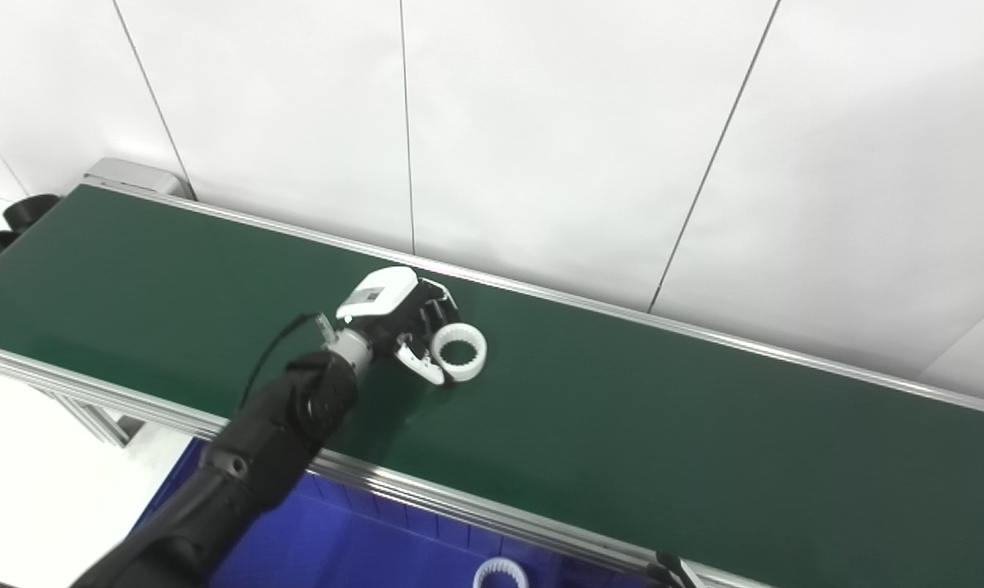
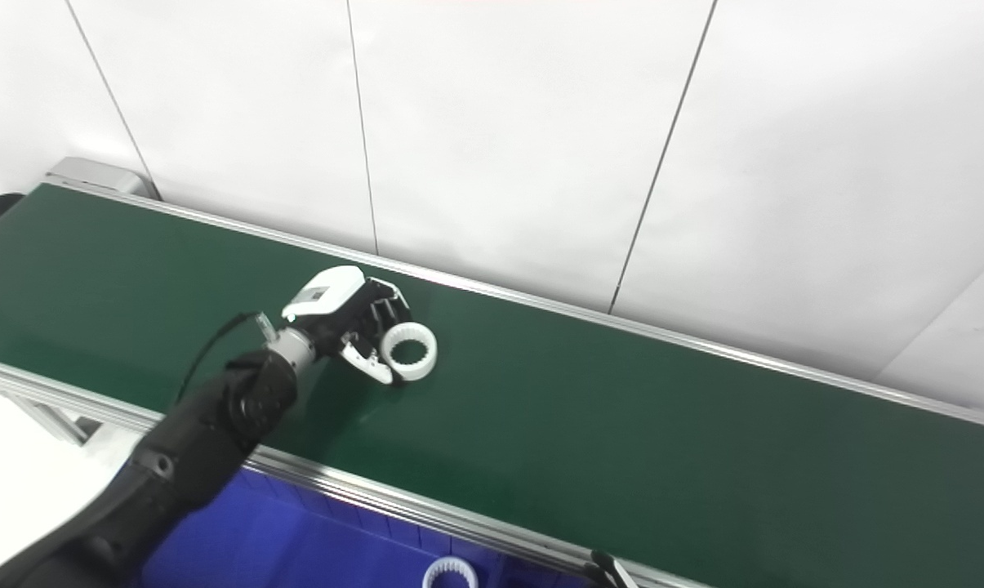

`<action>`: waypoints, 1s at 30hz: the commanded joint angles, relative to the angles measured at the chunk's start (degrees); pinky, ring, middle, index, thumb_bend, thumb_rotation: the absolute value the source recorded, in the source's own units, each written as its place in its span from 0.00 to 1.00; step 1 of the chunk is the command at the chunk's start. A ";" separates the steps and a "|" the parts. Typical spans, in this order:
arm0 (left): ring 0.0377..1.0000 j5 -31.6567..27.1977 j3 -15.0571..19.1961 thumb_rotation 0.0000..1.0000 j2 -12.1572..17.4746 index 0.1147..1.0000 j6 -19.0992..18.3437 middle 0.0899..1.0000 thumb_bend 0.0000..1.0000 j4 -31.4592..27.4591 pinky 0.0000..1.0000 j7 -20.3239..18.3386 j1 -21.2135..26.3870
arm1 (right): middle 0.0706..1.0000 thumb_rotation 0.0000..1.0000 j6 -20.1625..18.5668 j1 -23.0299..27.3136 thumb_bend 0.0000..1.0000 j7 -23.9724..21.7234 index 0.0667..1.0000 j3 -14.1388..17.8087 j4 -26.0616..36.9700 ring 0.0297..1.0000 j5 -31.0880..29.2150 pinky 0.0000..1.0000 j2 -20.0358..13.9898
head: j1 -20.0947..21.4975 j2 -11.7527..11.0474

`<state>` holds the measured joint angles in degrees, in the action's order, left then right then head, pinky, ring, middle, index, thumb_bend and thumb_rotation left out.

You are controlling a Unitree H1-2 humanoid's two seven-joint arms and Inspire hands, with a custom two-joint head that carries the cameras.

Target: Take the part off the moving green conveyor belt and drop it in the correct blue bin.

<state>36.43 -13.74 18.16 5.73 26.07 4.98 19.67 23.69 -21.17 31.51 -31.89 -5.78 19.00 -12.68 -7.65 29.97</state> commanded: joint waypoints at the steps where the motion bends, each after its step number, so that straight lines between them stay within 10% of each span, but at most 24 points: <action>1: 0.39 -1.79 0.72 0.00 -1.47 0.48 4.50 0.45 0.50 1.98 0.46 4.15 1.57 | 0.77 0.44 3.23 -0.50 0.79 0.70 0.82 0.08 2.00 0.73 0.26 0.59 0.00 | -0.04 0.08; 15: 0.38 -5.91 1.69 0.00 -4.00 0.48 7.03 0.44 0.50 1.65 0.43 5.57 1.01 | 0.77 0.42 3.22 -0.88 0.79 0.70 0.83 -0.04 2.52 0.73 -0.04 0.58 0.37 | 0.54 0.73; 30: 0.37 -15.19 7.05 0.00 -1.02 0.50 9.80 0.45 0.49 -27.84 0.39 -0.59 -15.15 | 0.77 0.39 3.23 -1.94 0.82 0.36 0.82 0.05 4.55 0.73 -0.06 0.60 0.12 | 3.81 5.24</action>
<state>22.33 -7.46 15.76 13.80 1.20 4.96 4.59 23.77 -22.58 31.87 -31.92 -3.39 18.88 -12.59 -4.22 34.72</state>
